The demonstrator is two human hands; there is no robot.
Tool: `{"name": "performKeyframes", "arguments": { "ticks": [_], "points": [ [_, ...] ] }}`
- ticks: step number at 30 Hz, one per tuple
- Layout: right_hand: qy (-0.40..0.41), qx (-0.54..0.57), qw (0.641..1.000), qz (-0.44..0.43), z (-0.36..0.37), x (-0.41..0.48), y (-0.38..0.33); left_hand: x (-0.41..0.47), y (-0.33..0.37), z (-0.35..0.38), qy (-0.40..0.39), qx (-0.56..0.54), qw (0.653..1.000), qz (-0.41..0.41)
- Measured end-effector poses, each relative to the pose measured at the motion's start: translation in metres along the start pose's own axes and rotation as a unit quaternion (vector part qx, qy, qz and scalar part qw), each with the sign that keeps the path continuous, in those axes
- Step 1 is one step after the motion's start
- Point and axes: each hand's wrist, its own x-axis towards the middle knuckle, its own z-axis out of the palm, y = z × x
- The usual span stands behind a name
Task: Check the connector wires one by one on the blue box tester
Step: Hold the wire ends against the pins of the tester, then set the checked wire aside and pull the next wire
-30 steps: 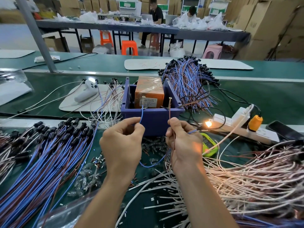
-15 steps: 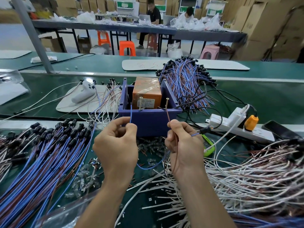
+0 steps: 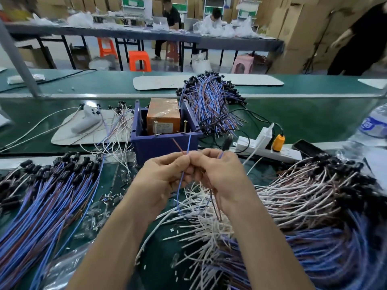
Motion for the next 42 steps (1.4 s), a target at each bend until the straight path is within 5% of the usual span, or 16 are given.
{"name": "performKeyframes", "arguments": {
  "ticks": [4, 7, 13, 16, 21, 23, 36, 42],
  "points": [
    [0.019, -0.011, 1.000, 0.019, -0.041, -0.032, -0.019, -0.004, 0.001, 0.012, 0.024, 0.056, 0.998, 0.014],
    [0.058, 0.084, 0.994, 0.033, -0.090, -0.059, -0.031, -0.004, -0.004, 0.021, 0.037, 0.104, 0.994, 0.011],
    [0.164, 0.078, 0.982, 0.045, -0.189, -0.113, -0.042, -0.010, -0.014, 0.041, -0.098, 0.268, 0.958, -0.027],
    [0.206, -0.015, 0.973, 0.102, -0.220, -0.136, -0.037, -0.018, -0.023, 0.069, -0.175, 0.419, 0.890, -0.042],
    [0.329, -0.099, 0.936, 0.072, -0.243, -0.153, -0.022, -0.035, -0.053, 0.110, -0.236, 0.654, 0.718, 0.032],
    [0.374, -0.167, 0.912, 0.035, -0.251, -0.157, -0.015, -0.042, -0.064, 0.122, -0.246, 0.670, 0.699, 0.046],
    [0.378, -0.569, 0.716, -0.140, -0.250, -0.139, -0.002, -0.045, -0.084, 0.128, -0.103, 0.759, 0.634, 0.103],
    [0.382, -0.528, 0.733, -0.194, -0.251, -0.134, 0.011, -0.048, -0.083, 0.123, -0.073, 0.787, 0.592, 0.158]
  ]
}}
